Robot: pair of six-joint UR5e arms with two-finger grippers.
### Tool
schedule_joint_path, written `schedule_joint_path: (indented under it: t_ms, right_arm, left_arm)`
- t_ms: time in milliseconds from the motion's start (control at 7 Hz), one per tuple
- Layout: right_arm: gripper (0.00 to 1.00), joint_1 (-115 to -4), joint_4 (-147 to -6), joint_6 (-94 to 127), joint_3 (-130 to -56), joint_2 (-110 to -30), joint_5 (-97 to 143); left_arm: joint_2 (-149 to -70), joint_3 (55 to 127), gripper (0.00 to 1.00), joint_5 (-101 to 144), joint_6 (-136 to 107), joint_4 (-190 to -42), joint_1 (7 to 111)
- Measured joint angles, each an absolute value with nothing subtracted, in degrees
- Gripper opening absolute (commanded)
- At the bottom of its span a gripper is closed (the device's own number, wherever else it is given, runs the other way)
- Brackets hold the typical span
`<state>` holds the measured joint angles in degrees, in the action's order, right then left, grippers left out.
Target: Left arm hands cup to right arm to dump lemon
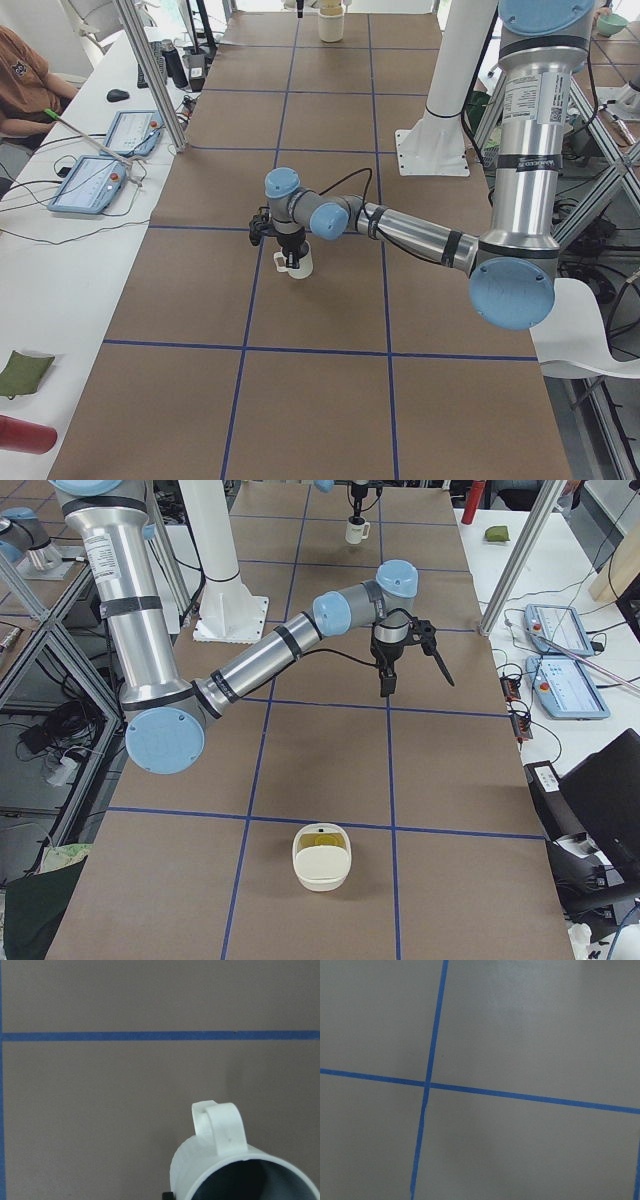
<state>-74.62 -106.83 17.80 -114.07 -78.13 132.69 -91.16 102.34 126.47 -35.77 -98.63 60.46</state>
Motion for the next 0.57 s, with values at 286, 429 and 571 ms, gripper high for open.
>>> schedule_joint_path:
  t_ms: [286, 429, 571]
  right_arm:
    - [1.00, -75.20, -106.80, 15.45, -114.54, -79.79, 132.75]
    - [1.00, -75.41, -106.81, 14.36, -114.56, -80.42, 132.75]
    - [1.00, -75.52, -106.83, 13.85, -114.53, -80.71, 132.77]
  left_arm:
    - [-91.07, 101.87, 0.67, 126.47, -35.53, -98.69, 59.39]
    - [-91.06, 101.75, 0.83, 126.47, -35.46, -98.70, 59.08]
    - [-91.06, 101.87, 1.00, 126.47, -35.39, -98.66, 58.99]
